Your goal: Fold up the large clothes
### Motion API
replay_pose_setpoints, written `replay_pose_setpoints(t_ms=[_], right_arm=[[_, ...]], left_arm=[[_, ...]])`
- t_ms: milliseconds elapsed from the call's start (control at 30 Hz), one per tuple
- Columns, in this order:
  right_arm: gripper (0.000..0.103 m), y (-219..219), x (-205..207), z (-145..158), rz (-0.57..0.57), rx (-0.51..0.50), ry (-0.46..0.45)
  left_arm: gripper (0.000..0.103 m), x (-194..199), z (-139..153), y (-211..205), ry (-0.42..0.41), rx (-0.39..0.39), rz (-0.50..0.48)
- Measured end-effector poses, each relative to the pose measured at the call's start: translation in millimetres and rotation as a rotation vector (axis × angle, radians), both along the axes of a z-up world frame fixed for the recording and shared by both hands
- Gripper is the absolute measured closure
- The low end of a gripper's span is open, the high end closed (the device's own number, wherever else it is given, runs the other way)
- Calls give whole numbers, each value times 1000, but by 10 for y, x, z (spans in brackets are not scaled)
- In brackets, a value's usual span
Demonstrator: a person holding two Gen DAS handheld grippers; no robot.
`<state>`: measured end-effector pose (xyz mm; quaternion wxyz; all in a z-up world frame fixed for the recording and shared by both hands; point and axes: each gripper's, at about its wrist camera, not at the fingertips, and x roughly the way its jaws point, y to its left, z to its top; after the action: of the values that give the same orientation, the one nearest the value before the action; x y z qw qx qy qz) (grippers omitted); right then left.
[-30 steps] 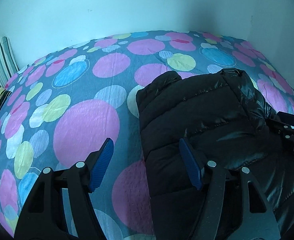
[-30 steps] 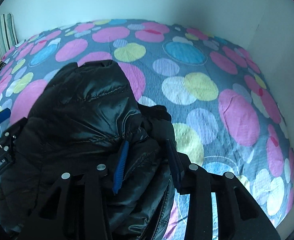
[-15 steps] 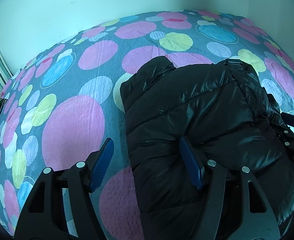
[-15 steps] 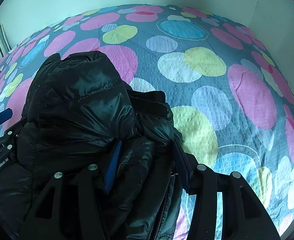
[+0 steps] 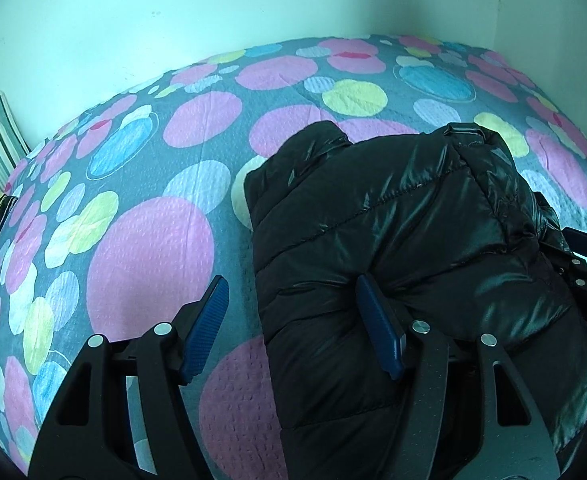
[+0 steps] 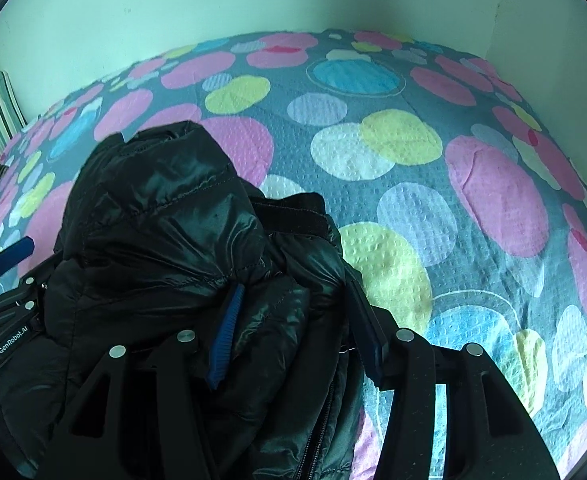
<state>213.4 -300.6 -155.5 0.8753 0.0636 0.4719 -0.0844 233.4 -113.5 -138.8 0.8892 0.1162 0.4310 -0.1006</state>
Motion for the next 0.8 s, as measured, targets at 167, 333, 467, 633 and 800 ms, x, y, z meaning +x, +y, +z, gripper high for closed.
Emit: replay_pose_setpoints(t_ms=[167, 333, 467, 633, 800], right_arm=[[51, 22, -220, 406, -24, -6, -83], [51, 224, -668, 936, 12, 27, -173], [51, 509, -953, 1043, 87, 17, -172], [51, 658, -1085, 816, 123, -7, -106], [51, 529, -1067, 503, 84, -13, -27]], left_arm=[[36, -94, 191, 207, -14, -22, 33], [35, -384, 479, 580, -75, -62, 90], [35, -699, 509, 808, -66, -103, 107], [35, -927, 360, 899, 1, -166, 102], [35, -922, 133, 721, 55, -166, 56]])
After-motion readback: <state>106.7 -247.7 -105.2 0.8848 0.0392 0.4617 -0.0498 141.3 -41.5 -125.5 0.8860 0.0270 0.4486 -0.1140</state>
